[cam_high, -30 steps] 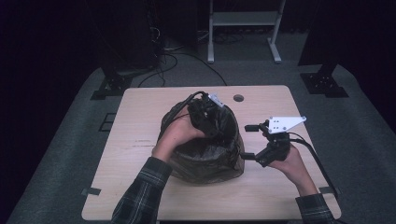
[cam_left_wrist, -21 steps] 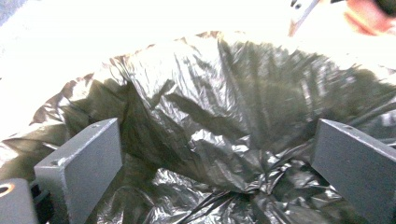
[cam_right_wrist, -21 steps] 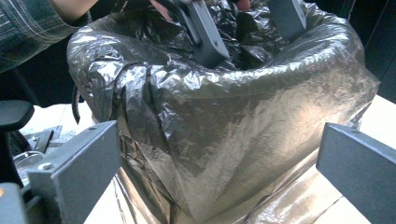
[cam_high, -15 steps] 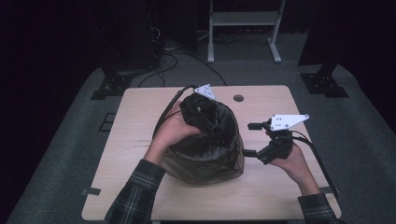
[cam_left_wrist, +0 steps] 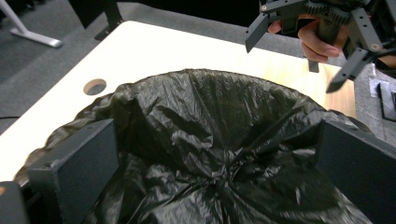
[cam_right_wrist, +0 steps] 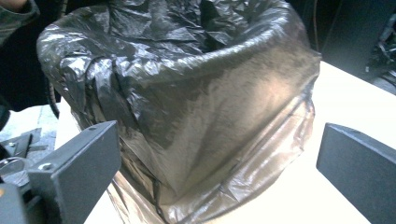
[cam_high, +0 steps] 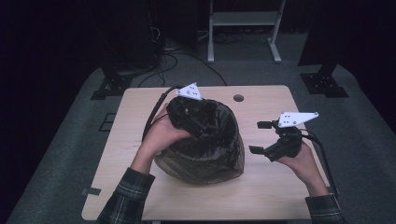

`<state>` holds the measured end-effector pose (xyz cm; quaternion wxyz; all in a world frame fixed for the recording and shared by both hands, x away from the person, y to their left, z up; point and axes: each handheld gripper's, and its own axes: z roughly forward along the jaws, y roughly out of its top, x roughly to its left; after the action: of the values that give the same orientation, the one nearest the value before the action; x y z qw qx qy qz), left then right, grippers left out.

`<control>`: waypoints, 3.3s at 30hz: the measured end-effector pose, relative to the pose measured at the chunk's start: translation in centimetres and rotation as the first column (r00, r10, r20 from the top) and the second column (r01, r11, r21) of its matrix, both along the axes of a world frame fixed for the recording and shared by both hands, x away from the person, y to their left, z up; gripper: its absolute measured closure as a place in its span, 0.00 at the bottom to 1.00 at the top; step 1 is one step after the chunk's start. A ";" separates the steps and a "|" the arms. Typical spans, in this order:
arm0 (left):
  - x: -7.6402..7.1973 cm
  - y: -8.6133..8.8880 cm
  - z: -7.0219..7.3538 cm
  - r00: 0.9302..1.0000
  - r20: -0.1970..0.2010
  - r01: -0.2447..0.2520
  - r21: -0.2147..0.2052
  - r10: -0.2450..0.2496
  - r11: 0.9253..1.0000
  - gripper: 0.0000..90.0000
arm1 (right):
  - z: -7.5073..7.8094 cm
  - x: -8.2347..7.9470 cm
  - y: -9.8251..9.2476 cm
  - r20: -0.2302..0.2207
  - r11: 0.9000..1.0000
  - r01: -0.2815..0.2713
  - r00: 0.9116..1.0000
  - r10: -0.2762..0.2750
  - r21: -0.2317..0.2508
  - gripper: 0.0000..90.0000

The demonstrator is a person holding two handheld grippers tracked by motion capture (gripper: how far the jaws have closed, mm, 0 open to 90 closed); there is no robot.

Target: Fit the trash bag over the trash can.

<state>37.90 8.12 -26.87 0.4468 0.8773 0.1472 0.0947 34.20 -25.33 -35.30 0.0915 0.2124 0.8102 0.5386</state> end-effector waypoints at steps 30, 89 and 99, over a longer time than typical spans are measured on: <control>-8.3 12.8 -2.8 0.987 0.072 -0.135 -0.141 0.147 0.981 0.00 | -1.4 -3.5 -6.2 0.007 0.990 0.138 0.990 -0.138 -0.027 0.00; -10.8 16.5 -20.2 0.952 -0.009 -0.307 0.054 0.307 0.950 0.00 | -12.6 -5.9 -10.1 -0.029 0.935 0.286 0.954 -0.299 -0.210 0.00; -10.6 16.3 -21.4 0.953 -0.024 -0.297 0.137 0.303 0.945 0.00 | -13.5 -5.5 -8.8 -0.040 0.901 0.251 0.958 -0.283 -0.354 0.00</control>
<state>27.32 24.38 -48.29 0.3652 0.8741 0.2822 0.1515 28.66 -34.17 -48.77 0.1634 0.3263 0.8585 0.3602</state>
